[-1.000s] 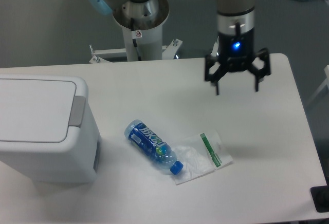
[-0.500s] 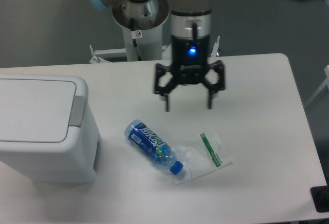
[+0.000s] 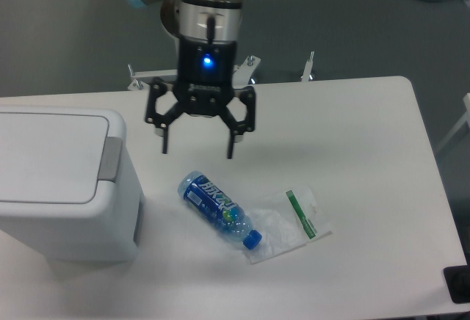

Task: Open the trash can
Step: 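Move the open gripper across the table to the trash can lid edge, then push the gripper finger against the lid edge to flip the lid open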

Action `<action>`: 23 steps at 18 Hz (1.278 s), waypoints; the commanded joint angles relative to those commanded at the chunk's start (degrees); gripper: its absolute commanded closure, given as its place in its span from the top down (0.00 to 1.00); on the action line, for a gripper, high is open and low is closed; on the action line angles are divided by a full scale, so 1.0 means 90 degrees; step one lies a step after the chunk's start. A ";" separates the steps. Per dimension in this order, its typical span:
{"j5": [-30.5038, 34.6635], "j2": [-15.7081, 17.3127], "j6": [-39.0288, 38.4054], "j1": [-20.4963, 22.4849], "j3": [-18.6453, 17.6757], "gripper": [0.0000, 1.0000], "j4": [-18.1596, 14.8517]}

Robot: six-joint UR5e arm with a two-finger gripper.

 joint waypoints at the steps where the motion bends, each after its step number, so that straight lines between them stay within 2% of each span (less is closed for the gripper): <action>1: 0.0000 0.0010 -0.0039 -0.0039 -0.0039 1.00 0.0000; 4: 0.0010 -0.0010 -0.0059 -0.0176 -0.0088 1.00 0.0000; 10: 0.0010 0.0010 0.0019 -0.0293 -0.0429 1.00 0.0019; 16: 0.0019 -0.0058 0.0009 -0.0469 -0.0459 1.00 0.0020; 20: 0.0010 -0.0078 -0.0010 -0.0557 -0.0566 1.00 0.0254; 23: 0.0010 -0.0078 0.0000 -0.0577 -0.0625 1.00 0.0283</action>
